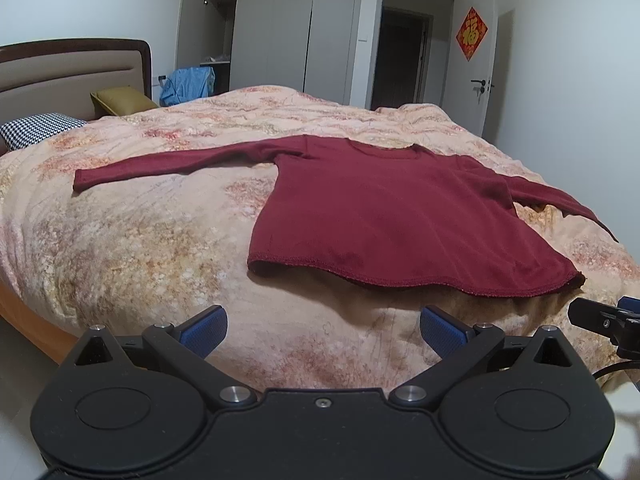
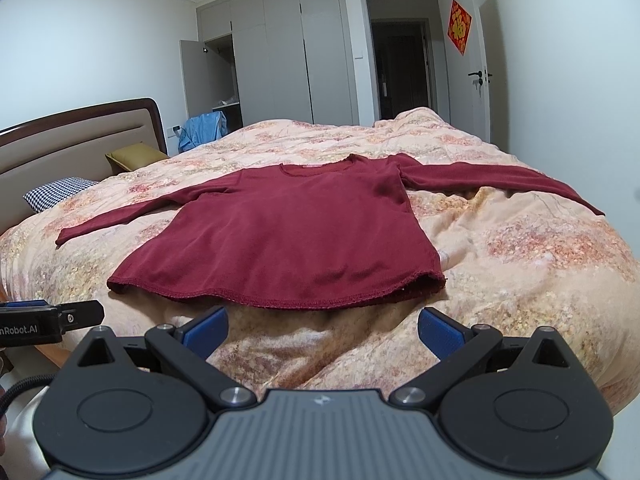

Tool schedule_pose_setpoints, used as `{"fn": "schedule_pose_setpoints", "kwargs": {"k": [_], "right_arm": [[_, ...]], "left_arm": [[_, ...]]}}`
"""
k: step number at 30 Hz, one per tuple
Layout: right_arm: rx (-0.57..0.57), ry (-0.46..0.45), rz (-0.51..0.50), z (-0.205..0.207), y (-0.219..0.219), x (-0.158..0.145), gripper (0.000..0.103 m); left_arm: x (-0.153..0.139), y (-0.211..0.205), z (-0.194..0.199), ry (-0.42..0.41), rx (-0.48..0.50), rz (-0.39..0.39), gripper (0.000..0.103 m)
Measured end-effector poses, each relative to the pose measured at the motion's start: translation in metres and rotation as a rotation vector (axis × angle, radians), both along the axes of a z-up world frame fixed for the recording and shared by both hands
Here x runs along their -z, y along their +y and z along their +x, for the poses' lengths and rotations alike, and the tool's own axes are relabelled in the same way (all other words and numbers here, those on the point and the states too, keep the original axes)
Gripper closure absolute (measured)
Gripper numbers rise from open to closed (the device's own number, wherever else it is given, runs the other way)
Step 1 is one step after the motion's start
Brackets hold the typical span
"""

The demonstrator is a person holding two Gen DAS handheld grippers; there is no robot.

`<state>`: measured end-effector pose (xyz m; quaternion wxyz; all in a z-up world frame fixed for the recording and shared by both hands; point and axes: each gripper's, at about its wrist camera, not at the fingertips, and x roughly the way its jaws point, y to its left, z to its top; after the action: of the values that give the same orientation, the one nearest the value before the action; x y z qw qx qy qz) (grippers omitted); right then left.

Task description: Fold small clothes

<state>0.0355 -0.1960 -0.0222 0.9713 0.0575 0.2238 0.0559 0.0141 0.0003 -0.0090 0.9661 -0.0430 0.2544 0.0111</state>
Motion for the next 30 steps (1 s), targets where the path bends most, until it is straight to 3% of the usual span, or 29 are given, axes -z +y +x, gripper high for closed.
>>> {"fn": "schedule_pose_setpoints", "kwargs": {"k": [13, 15, 20, 30], "right_arm": [[-0.01, 0.093, 0.032, 0.022, -0.005, 0.011, 0.0], [-0.015, 0.125, 0.029, 0.03, -0.005, 0.012, 0.0], [-0.01, 0.183, 0.038, 0.058, -0.011, 0.007, 0.0], [0.075, 0.139, 0.016, 0.119, -0.042, -0.022, 0.0]], "left_arm": [[0.007, 0.0, 0.029, 0.1, 0.009, -0.007, 0.001], [0.003, 0.003, 0.039, 0.093, 0.011, -0.011, 0.001], [-0.018, 0.003, 0.07, 0.031, -0.01, 0.068, 0.001], [-0.051, -0.016, 0.156, 0.002, 0.034, 0.069, 0.001]]}}
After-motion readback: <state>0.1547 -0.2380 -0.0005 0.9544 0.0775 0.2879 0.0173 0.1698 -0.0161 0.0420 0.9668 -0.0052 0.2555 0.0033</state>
